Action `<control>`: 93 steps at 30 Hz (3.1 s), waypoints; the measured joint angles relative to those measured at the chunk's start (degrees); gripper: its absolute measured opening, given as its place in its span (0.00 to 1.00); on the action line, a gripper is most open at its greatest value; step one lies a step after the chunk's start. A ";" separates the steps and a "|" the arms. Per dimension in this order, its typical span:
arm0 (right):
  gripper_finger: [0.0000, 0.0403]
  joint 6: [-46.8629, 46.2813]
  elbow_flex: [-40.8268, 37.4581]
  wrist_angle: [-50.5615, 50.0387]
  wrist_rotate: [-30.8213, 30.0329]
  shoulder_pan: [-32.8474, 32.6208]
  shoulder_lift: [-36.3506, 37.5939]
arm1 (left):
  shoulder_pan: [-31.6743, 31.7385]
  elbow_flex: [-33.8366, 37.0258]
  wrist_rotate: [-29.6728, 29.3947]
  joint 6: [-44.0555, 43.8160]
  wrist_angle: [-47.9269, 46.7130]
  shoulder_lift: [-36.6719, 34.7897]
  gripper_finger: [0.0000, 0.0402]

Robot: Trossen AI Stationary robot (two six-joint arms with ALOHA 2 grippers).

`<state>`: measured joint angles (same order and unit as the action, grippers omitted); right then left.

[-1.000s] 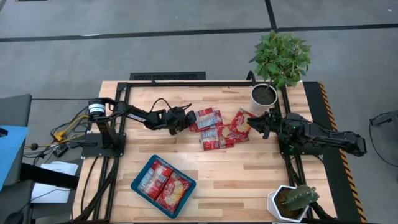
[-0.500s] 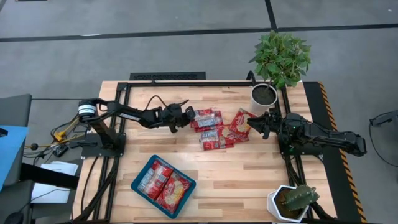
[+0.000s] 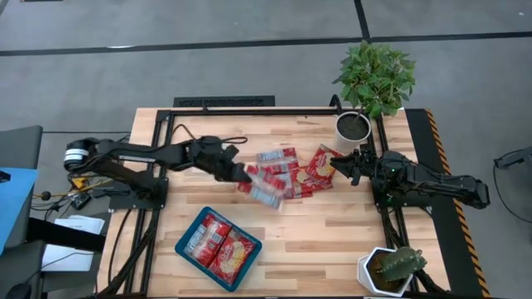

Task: Sort popcorn bags into baskets
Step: Put the red popcorn bag into the blue bin

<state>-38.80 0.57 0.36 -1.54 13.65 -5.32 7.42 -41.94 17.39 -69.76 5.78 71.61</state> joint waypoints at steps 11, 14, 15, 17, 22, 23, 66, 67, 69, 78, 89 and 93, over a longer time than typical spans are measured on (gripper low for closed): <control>0.44 -0.18 0.01 0.00 0.02 0.00 0.00 | -10.74 -15.97 10.14 27.28 -28.78 -4.35 0.00; 0.44 -0.18 0.01 0.00 0.02 0.00 0.00 | -12.60 -21.52 9.26 35.84 -37.61 -2.18 0.00; 0.44 -0.18 0.00 0.00 0.02 -0.02 -0.02 | -12.97 -23.32 8.92 38.26 -39.95 -1.15 0.00; 0.43 -0.18 -0.01 0.00 0.00 0.00 0.00 | -13.81 -26.54 8.93 42.66 -44.02 1.24 0.00; 0.42 -0.21 0.01 0.00 0.02 0.00 -0.02 | -16.34 -33.70 10.86 54.02 -53.53 9.14 0.00; 0.41 -0.22 0.01 0.00 0.02 -0.01 -0.02 | -16.96 -34.96 11.21 56.55 -55.19 10.93 0.00; 0.42 -0.21 0.01 0.00 0.04 0.00 -0.01 | -26.36 -43.33 12.85 86.40 -60.03 28.95 0.00; 0.42 -0.21 0.01 0.00 0.05 0.00 0.00 | -26.38 -43.33 12.41 86.49 -60.18 28.95 0.00; 0.42 -0.21 0.01 0.00 0.07 0.00 0.00 | -26.40 -43.31 12.00 86.53 -60.23 29.05 0.00; 0.44 -0.27 0.01 0.02 0.09 -0.02 0.09 | -27.03 -43.33 12.38 86.51 -61.30 31.64 0.00; 0.45 -0.29 -0.02 0.10 0.11 -0.09 0.09 | -26.86 -43.36 10.43 85.11 -61.74 32.62 0.09; 0.48 -0.25 -0.02 0.09 0.13 -0.11 0.09 | -26.86 -43.36 10.41 84.95 -61.83 32.62 0.22</control>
<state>-39.05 0.56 0.45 -1.41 13.54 -5.23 -19.44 -85.30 27.79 15.19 -56.05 104.22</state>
